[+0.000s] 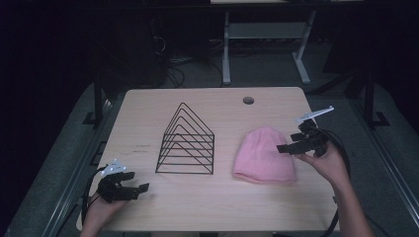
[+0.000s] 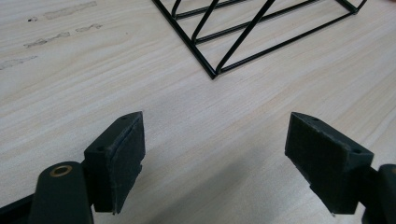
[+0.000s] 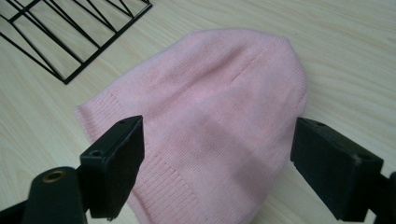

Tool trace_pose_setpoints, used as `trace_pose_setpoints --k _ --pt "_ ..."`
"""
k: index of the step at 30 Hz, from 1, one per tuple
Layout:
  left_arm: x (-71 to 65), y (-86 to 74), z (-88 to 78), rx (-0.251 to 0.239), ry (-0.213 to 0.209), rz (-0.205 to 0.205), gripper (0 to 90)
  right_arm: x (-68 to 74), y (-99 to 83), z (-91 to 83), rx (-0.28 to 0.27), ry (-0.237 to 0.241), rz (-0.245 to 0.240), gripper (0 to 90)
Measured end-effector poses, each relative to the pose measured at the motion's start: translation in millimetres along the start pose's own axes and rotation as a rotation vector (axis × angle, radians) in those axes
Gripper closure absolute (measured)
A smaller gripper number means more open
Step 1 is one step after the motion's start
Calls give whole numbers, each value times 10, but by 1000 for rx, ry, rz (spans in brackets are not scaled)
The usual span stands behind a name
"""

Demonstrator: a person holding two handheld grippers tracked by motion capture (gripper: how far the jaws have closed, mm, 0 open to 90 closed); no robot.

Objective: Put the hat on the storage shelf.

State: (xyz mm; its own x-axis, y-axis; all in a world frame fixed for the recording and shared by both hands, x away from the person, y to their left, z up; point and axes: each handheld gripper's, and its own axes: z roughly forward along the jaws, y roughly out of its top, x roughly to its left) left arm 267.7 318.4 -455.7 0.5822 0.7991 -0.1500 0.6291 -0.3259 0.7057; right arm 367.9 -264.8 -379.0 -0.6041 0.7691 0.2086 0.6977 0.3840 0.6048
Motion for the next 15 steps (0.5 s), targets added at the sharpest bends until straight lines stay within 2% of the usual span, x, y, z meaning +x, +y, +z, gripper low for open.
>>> trace_pose_setpoints --k 4,7,15 --pt "-4 -4 -2 -7 2 -6 202 -26 82 33 10 -4 -4 170" --pt "-5 -6 -20 0 7 4 202 -35 126 91 42 -14 -16 171" --pt "-55 1 -23 -6 -2 20 202 -68 144 142 41 -26 -6 172"
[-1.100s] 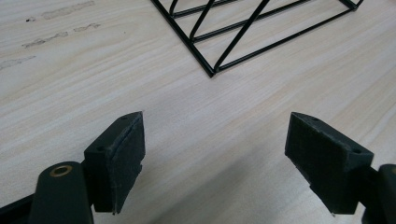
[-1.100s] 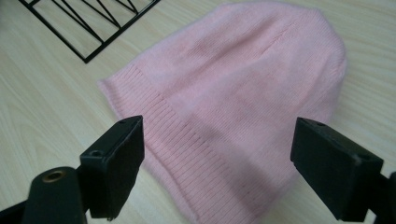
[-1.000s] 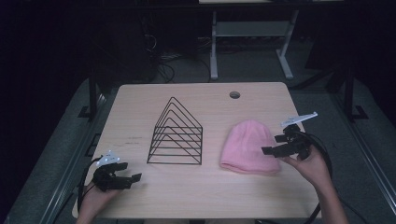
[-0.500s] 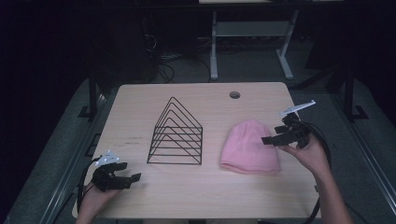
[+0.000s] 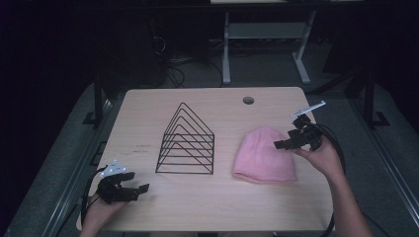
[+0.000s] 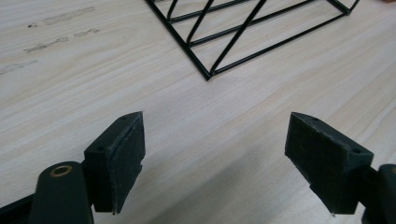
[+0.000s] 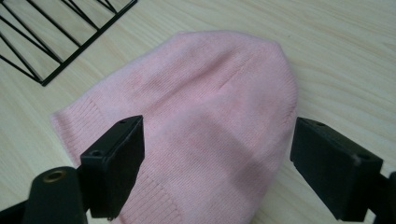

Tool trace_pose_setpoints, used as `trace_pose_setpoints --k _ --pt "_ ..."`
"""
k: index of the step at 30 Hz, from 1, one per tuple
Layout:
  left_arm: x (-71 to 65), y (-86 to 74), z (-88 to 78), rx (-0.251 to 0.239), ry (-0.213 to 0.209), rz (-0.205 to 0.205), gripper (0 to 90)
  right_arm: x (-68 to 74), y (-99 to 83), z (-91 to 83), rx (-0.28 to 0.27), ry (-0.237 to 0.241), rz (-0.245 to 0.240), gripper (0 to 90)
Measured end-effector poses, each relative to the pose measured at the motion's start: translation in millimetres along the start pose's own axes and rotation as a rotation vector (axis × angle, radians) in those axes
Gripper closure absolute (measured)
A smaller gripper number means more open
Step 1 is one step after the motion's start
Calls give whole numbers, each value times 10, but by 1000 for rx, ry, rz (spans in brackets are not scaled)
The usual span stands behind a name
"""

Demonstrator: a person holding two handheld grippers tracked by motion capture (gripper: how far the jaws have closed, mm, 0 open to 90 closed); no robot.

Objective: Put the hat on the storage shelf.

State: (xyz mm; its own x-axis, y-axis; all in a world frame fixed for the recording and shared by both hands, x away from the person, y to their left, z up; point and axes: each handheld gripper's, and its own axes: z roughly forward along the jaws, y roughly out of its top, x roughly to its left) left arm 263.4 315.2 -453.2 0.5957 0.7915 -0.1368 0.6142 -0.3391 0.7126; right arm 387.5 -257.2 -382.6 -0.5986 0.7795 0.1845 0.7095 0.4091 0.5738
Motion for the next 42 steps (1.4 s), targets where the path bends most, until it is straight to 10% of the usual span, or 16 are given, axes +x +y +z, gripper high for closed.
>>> trace_pose_setpoints --k 25,42 --pt "4 4 6 -2 -7 10 202 -309 300 469 82 -24 90 211" --pt "-21 30 20 -3 -14 4 202 -381 380 716 171 -94 126 394"
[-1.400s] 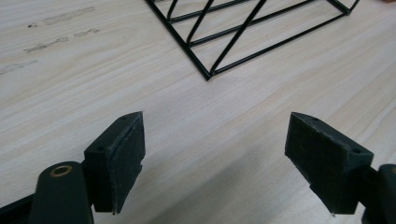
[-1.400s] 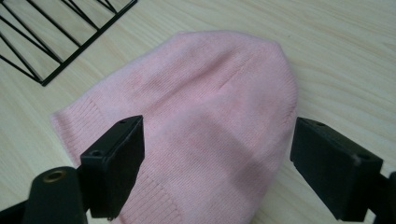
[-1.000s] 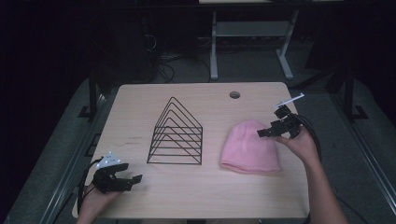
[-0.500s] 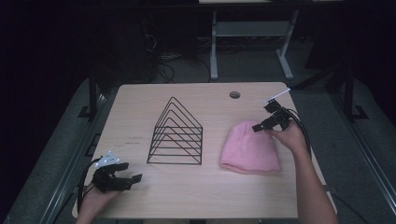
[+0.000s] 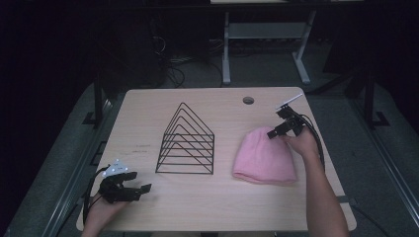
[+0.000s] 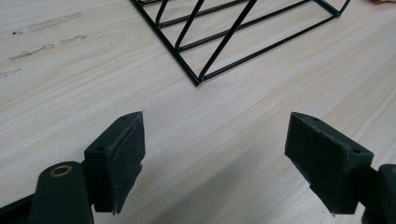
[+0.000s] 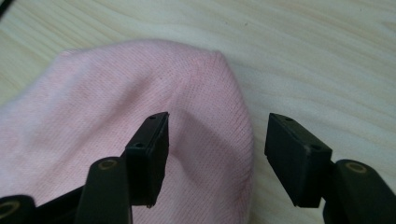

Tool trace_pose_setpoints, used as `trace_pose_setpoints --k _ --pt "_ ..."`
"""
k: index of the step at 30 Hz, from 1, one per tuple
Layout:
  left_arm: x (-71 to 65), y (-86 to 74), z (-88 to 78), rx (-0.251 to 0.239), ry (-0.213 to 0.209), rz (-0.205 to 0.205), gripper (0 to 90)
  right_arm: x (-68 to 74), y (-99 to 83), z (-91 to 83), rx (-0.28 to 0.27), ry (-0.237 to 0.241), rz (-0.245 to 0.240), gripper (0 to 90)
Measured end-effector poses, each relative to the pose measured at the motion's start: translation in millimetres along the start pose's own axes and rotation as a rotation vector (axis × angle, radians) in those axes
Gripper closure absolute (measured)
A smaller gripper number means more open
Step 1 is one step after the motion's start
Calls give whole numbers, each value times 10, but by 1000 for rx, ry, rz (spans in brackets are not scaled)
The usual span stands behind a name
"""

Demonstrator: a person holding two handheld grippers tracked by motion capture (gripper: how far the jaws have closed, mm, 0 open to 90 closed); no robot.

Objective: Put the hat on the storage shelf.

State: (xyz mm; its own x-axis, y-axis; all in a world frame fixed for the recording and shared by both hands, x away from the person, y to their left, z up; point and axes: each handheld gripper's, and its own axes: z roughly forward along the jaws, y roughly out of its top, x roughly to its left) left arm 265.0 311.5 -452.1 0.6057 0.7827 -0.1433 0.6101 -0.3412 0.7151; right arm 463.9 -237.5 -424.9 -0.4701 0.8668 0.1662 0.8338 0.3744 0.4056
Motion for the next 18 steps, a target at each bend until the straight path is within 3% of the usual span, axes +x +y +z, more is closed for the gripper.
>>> trace_pose_setpoints --k 5,10,18 --pt "14 -6 13 4 1 -4 203 -21 -13 73 24 -13 6 455" --pt "25 1 13 9 1 1 203 -30 -19 101 23 11 18 523" --pt "19 1 14 8 1 5 203 -9 -44 173 30 11 29 536"
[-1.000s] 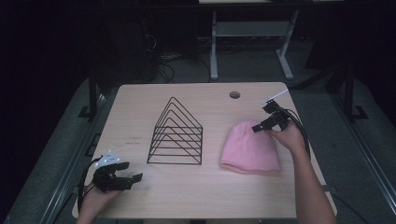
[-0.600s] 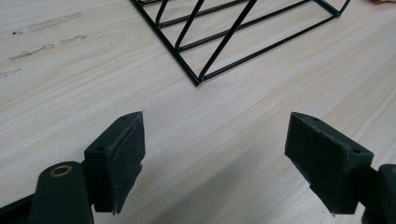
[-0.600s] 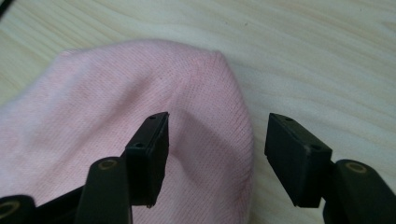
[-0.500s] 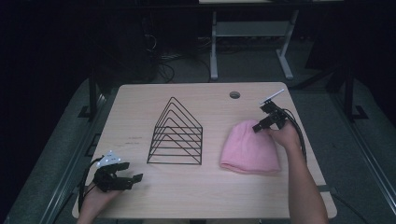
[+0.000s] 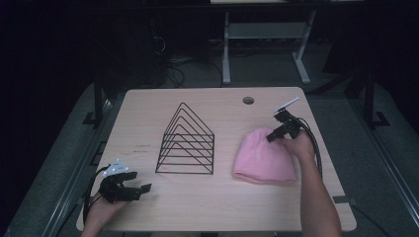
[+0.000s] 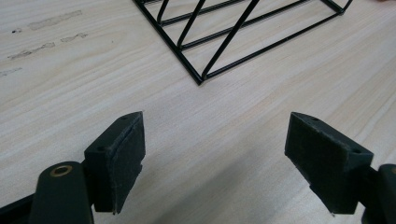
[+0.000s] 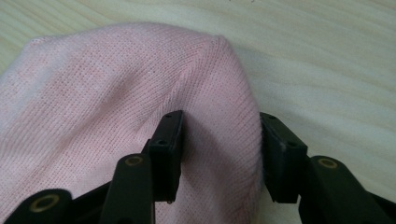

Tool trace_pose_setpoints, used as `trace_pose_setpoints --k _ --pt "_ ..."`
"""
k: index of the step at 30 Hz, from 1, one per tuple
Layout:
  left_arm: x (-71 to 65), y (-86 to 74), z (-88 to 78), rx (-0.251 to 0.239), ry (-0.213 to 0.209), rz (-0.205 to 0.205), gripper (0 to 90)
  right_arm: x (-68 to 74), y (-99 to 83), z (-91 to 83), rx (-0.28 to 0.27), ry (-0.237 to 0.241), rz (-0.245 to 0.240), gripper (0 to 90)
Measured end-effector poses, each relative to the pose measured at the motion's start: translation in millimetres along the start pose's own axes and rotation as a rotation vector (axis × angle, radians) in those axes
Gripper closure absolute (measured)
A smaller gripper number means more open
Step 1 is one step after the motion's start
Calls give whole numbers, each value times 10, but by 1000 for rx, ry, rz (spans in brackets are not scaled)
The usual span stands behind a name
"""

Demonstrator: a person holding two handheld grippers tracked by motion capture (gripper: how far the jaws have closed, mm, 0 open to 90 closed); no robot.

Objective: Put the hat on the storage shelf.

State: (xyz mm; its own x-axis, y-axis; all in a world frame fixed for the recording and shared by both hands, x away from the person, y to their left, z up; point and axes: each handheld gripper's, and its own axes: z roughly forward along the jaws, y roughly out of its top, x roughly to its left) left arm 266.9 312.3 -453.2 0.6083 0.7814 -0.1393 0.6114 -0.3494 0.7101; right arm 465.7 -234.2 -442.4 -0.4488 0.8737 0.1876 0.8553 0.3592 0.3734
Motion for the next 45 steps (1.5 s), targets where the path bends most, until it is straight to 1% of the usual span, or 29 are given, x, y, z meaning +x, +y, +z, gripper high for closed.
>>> trace_pose_setpoints --k 2,5,6,8,9,10,11,12,17,18,21,22,23,25,26,27,31,33,34,35,36,37,38,39,40,41,42,43,45 --pt "0 -2 0 -3 1 -8 203 -26 -14 7 -3 16 25 548" --pt "1 -1 1 -3 0 -6 203 -19 -18 9 -6 20 22 581" --pt "3 -1 3 2 0 -3 203 -5 -21 7 -8 21 17 629" --pt "7 -2 3 3 1 -2 204 -3 -23 6 -10 23 11 653" --pt "6 -7 7 -8 1 -15 204 1 -27 6 -14 27 11 669" --pt "5 -9 0 -7 -1 -23 205 -2 -31 5 -18 34 20 689" --pt "19 -9 -9 0 1 -8 205 -8 -34 3 -22 43 28 709" --pt "20 -13 -8 -7 2 -11 206 -12 -36 -6 -25 51 32 732" --pt "14 -13 -2 4 -1 -13 207 -26 -45 -37 -30 77 44 753" --pt "17 -13 -1 6 -2 -11 208 -43 -57 -59 -44 92 51 755" --pt "29 -15 -9 2 1 -10 208 -58 -78 -98 -51 112 62 757" --pt "37 -21 -18 -8 3 -19 208 -65 -87 -123 -55 119 60 760" --pt "39 -21 -30 2 3 -21 208 -65 -93 -151 -60 123 61 763" --pt "46 -22 -33 -2 3 -16 208 -66 -97 -172 -65 130 57 766" --pt "48 -22 -35 -1 0 -19 208 -61 -106 -245 -80 146 52 767" --pt "48 -22 -35 -3 -1 -19 208 -61 -106 -245 -80 146 52 767" --pt "37 -19 -57 3 -1 -10 215 -27 -130 -433 -111 194 14 768" --pt "24 -14 -65 5 -5 -12 217 -20 -134 -469 -119 205 10 767" --pt "12 0 -71 4 -9 -8 217 -2 -146 -570 -143 230 -5 767" --pt "12 0 -71 4 -9 -8 217 -2 -146 -570 -143 230 -5 767" --pt "10 18 -83 10 -21 0 217 19 -169 -673 -180 263 -23 767" --pt "10 18 -83 10 -21 0 223 31 -184 -735 -193 284 -29 767" --pt "7 41 -94 21 -42 7 235 43 -196 -784 -206 294 -42 767" --pt "7 41 -94 21 -42 7 238 43 -196 -784 -206 294 -42 767" --pt "4 72 -106 32 -53 16 238 67 -223 -889 -225 311 -58 767" --pt "4 72 -106 32 -53 16 238 67 -223 -889 -225 311 -58 767" --pt "-7 112 -122 32 -67 25 238 100 -245 -999 -240 314 -75 767" --pt "-7 112 -122 32 -67 25 238 100 -245 -999 -240 314 -75 767" --pt "-23 176 -154 27 -89 39 238 154 -265 -1151 -260 311 -100 768"
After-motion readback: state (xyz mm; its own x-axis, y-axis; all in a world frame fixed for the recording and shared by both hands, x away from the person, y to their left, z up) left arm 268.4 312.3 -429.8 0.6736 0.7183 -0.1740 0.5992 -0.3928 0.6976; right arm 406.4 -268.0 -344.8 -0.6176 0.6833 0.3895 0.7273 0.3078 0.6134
